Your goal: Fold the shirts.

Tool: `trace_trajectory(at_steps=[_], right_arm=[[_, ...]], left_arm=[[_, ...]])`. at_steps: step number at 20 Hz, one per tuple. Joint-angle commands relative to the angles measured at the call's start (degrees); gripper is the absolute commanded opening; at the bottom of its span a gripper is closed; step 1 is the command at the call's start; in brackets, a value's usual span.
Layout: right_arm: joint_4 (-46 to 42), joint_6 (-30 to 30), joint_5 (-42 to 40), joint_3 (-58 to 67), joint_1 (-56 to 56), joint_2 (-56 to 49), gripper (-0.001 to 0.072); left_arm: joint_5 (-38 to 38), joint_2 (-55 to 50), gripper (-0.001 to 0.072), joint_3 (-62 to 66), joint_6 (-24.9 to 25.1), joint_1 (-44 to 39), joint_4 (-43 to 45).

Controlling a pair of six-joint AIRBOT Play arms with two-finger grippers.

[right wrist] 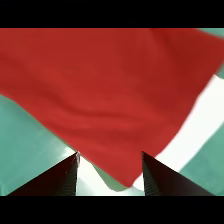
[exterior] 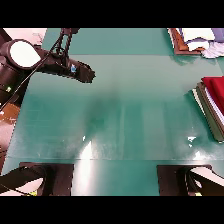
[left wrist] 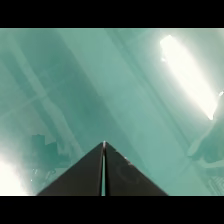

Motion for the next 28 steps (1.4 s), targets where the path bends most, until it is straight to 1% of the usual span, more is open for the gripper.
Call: trace_trajectory(at_steps=[1, 2, 4, 6, 7, 10, 13, 14, 15, 16, 17, 21, 28], right_arm=[[1.0, 2.7, 0.8, 1.7, -1.3, 0.1, 0.0461], [3.8, 3.6, 0.8, 2.4, -0.5, 0.1, 0.0460], [12.7, 3.8, 2.0, 3.4, 3.2, 0.2, 0.0458], [20.2, 3.8, 4.0, 3.5, 10.2, 0.2, 0.0455], [21.9, 3.8, 4.7, 3.5, 14.9, 0.2, 0.0450], [21.8, 3.8, 4.7, 3.5, 30.5, 0.1, 0.0449], [19.1, 3.8, 1.0, 3.5, 43.9, 0.1, 0.0446], [18.9, 3.8, -0.7, 3.5, 47.7, 0.1, 0.0419], [18.8, 3.8, -2.0, 3.5, 50.9, 0.1, 0.0292], [18.8, 3.7, -3.3, 3.5, 53.8, 0.1, 0.0116], [18.6, 3.7, -4.1, 3.5, 56.1, 0.1, 0.0019], [17.8, 3.7, -4.9, 3.5, 61.1, 0.1, 0.0018], [17.8, 3.7, -4.9, 3.5, 61.4, 0.1, 0.0018]], left_arm=[[0.1, 0.0, 0.0027, 0.0, 0.0, 0.0, 0.0], [0.1, 0.0, 0.0028, 0.0, 0.0, 0.0, 0.0], [0.2, 0.0, 0.0028, 0.0, 0.0, 0.0, 0.0], [0.4, 0.0, 0.0028, 0.0, 0.0, 0.0, 0.0], [0.4, 0.0, 0.0028, 0.0, 0.0, 0.0, 0.2], [0.2, 0.0, 0.0028, 0.0, 0.0, 0.0, 0.2], [1.4, 0.0, 0.0028, 0.0, 0.0, 0.0, 0.2], [1.9, 0.0, 0.0028, 0.0, 0.0, 0.0, 0.2], [2.6, 0.0, 0.0028, 0.0, 0.0, 0.0, 0.2], [3.0, 0.0, 0.0028, 0.0, 0.0, 0.0, 0.2], [3.5, 0.0, 0.0028, 0.0, 0.0, 0.0, 0.2], [5.4, 0.0, 0.0028, 0.0, 0.0, 0.0, 0.2], [6.9, 0.0, 0.0028, 0.0, 0.0, 0.0, 0.2]])
